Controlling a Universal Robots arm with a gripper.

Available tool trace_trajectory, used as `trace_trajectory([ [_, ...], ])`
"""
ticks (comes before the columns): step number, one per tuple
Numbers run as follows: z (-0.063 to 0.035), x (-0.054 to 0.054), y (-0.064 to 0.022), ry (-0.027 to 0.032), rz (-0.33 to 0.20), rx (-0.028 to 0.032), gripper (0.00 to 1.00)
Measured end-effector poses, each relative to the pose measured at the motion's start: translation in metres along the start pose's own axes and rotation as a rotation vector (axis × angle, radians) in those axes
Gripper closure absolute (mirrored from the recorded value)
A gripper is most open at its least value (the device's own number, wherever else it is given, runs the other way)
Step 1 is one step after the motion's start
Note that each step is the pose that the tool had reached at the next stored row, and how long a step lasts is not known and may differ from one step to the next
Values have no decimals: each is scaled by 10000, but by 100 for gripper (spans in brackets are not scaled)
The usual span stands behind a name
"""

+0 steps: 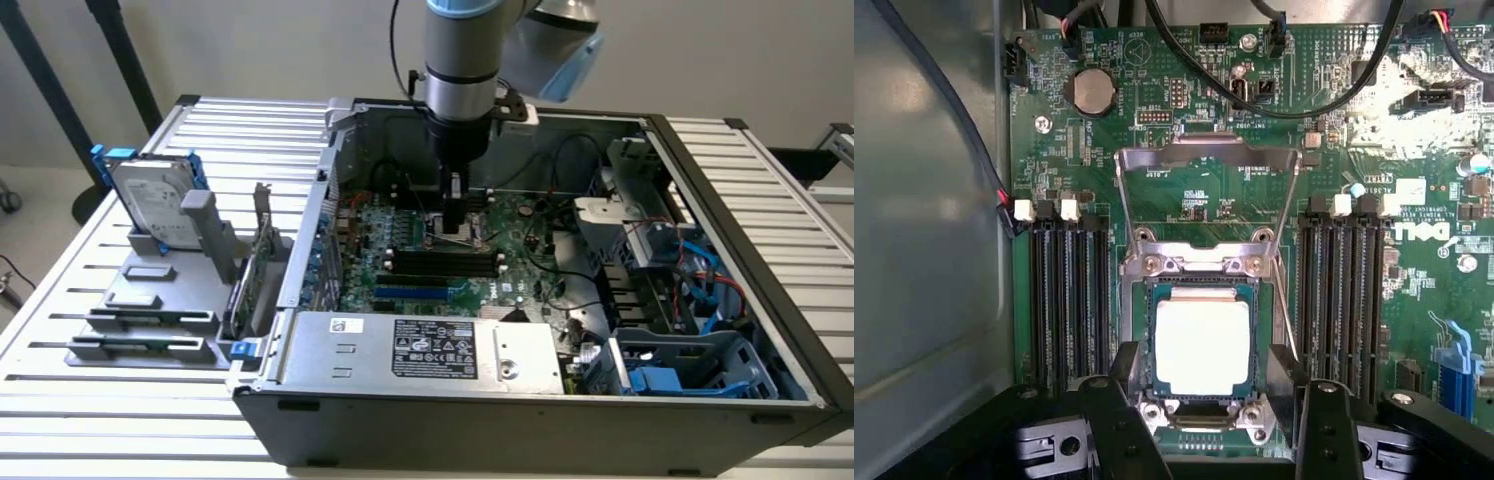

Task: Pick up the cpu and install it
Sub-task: 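Place the cpu into insertion slot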

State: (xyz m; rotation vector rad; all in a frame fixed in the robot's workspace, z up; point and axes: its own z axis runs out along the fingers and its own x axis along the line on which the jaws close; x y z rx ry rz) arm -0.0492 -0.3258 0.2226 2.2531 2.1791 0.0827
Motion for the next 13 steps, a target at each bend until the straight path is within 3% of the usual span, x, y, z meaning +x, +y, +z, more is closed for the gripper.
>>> trace_trajectory([
  [5,-72,-10,-166,26,1,1,40],
  [7,-98,-15,-235,30,1,1,53],
  [9,-111,-18,-285,31,2,1,59],
  [12,-118,-18,-302,33,1,2,76],
  [13,-118,-18,-302,34,1,1,76],
])
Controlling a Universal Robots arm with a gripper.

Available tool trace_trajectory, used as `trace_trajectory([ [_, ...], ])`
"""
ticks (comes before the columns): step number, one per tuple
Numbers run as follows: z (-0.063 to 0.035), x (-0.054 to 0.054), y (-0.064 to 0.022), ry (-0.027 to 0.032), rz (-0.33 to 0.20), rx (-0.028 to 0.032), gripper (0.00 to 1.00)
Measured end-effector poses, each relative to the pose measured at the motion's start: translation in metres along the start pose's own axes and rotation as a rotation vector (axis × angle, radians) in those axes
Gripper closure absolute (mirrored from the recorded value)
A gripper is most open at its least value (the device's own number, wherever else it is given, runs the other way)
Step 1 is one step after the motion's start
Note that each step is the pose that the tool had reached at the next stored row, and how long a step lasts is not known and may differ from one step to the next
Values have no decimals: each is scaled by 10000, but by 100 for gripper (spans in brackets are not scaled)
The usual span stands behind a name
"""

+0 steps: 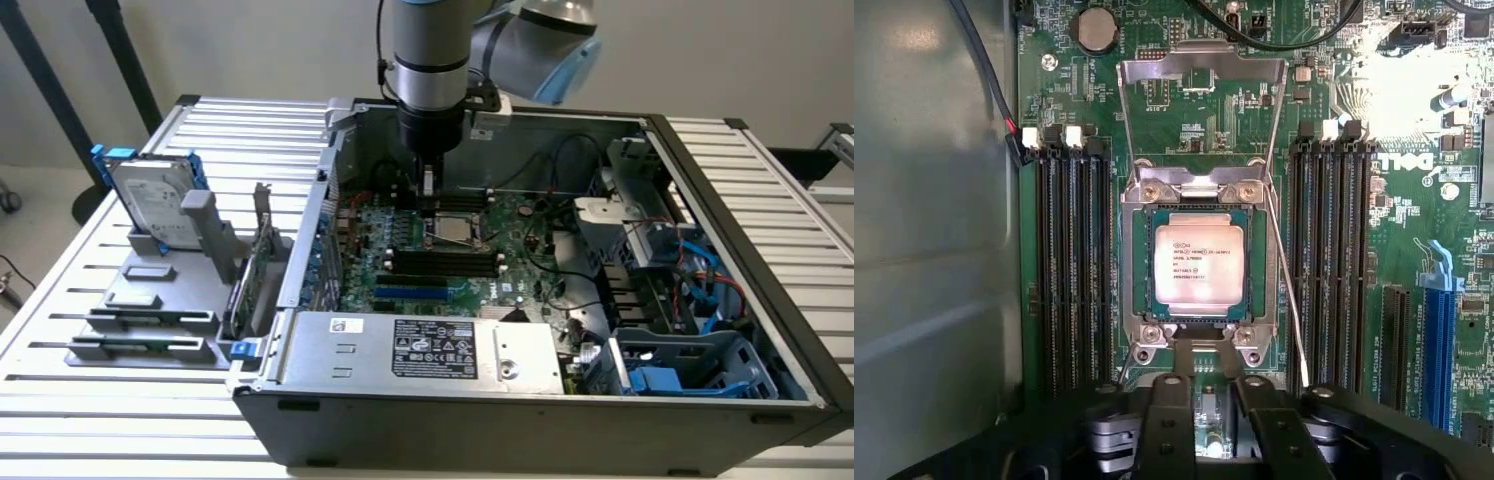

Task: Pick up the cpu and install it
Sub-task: 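Place the cpu into insertion slot, then close the cpu cover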

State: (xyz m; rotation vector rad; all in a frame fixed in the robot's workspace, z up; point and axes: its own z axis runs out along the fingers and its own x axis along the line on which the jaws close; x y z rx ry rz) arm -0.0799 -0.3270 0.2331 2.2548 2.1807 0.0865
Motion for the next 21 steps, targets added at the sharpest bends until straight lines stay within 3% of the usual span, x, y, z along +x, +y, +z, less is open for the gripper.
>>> trace_trajectory([
  [4,0,0,-1,0,1,0,89],
  [21,-3,1,24,-1,1,7,89],
])
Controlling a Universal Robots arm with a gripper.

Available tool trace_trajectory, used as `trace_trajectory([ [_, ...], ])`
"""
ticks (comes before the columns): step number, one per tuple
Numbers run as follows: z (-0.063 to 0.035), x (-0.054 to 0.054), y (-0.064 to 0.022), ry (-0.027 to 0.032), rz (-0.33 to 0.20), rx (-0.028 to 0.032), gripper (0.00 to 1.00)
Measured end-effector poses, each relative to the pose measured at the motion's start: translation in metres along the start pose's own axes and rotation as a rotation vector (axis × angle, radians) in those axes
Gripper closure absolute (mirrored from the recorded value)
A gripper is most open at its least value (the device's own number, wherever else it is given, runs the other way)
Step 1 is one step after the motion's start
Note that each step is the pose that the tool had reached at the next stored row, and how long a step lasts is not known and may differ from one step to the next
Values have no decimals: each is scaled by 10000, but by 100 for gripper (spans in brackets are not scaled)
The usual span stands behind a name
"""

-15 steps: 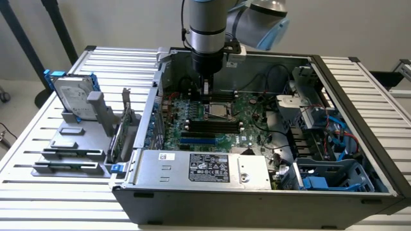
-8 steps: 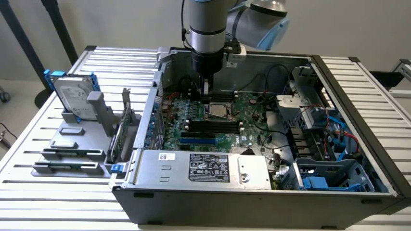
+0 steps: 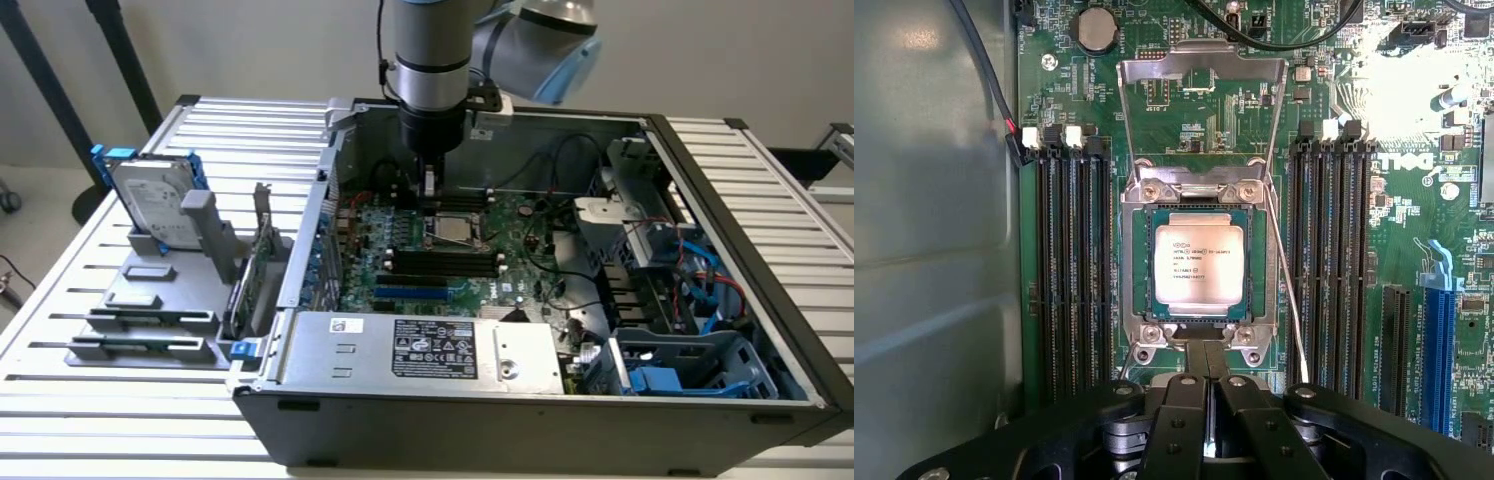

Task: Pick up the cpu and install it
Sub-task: 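Close the cpu cover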

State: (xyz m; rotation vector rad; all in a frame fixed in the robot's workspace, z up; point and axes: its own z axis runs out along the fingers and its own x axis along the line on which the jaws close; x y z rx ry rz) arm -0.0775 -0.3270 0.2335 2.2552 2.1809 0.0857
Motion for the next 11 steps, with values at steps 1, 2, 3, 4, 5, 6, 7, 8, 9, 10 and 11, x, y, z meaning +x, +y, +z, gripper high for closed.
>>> trace_trajectory([
  [1,-12,1,40,-1,1,22,89],
  [2,-27,3,84,0,3,48,89],
  [3,-47,6,132,2,3,74,89],
  [4,-71,9,178,4,4,98,89],
  [5,-99,11,225,7,4,121,89],
  [6,-130,14,272,8,5,144,89],
  [7,-161,16,318,13,7,162,89],
  [8,-195,17,367,16,6,180,89],
  [9,-225,18,413,21,8,194,89],
  [10,-254,19,460,27,8,208,89],
  [11,-281,19,506,31,9,224,89],
])
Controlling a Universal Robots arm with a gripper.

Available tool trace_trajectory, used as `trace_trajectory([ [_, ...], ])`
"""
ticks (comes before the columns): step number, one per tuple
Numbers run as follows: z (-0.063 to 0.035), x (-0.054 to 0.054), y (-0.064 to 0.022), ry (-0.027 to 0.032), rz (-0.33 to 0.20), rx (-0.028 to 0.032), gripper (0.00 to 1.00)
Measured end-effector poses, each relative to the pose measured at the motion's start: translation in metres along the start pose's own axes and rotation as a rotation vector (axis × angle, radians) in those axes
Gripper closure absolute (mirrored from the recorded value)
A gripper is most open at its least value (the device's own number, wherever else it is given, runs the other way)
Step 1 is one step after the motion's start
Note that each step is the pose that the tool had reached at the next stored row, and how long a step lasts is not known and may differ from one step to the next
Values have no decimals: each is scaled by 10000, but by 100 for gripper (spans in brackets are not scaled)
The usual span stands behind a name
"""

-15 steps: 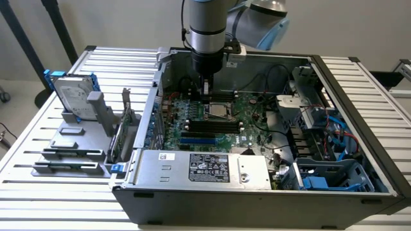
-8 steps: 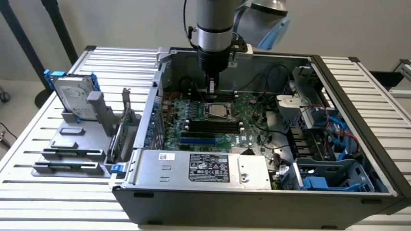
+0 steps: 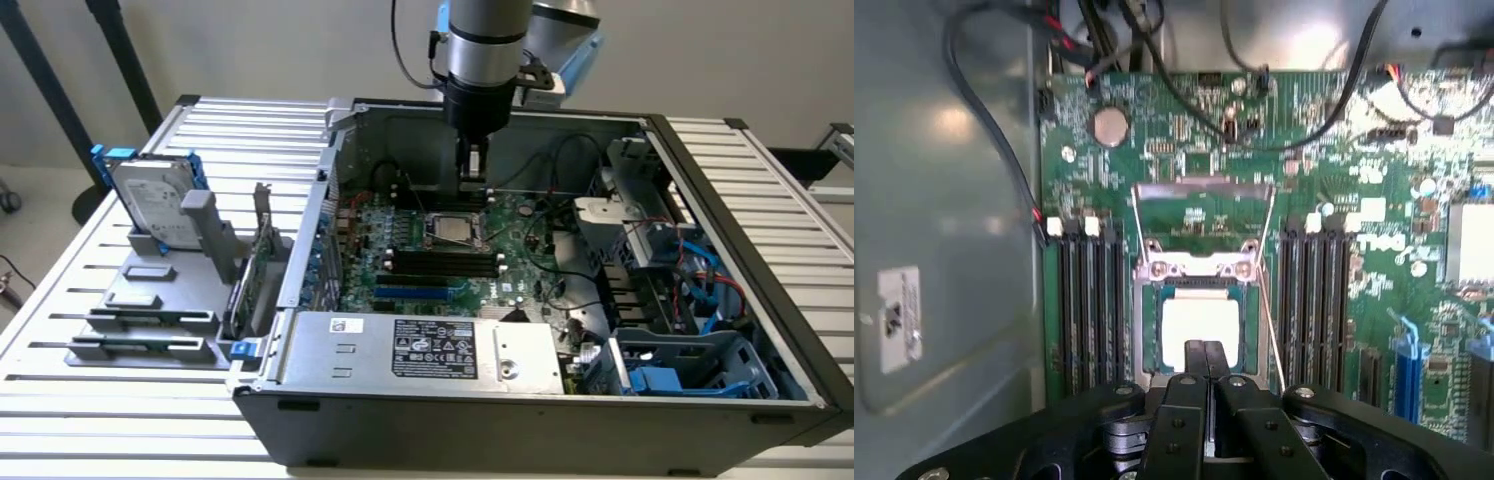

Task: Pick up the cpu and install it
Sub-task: 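Close the cpu cover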

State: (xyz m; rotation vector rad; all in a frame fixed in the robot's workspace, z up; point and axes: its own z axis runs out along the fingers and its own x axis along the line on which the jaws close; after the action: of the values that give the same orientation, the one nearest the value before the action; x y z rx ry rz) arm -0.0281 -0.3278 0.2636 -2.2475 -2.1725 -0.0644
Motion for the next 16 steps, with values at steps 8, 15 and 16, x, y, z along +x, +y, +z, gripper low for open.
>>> trace_trajectory([
  [8,-94,3,366,24,5,116,89],
  [15,-91,3,683,32,7,152,89],
  [16,-89,2,730,31,8,158,89],
])
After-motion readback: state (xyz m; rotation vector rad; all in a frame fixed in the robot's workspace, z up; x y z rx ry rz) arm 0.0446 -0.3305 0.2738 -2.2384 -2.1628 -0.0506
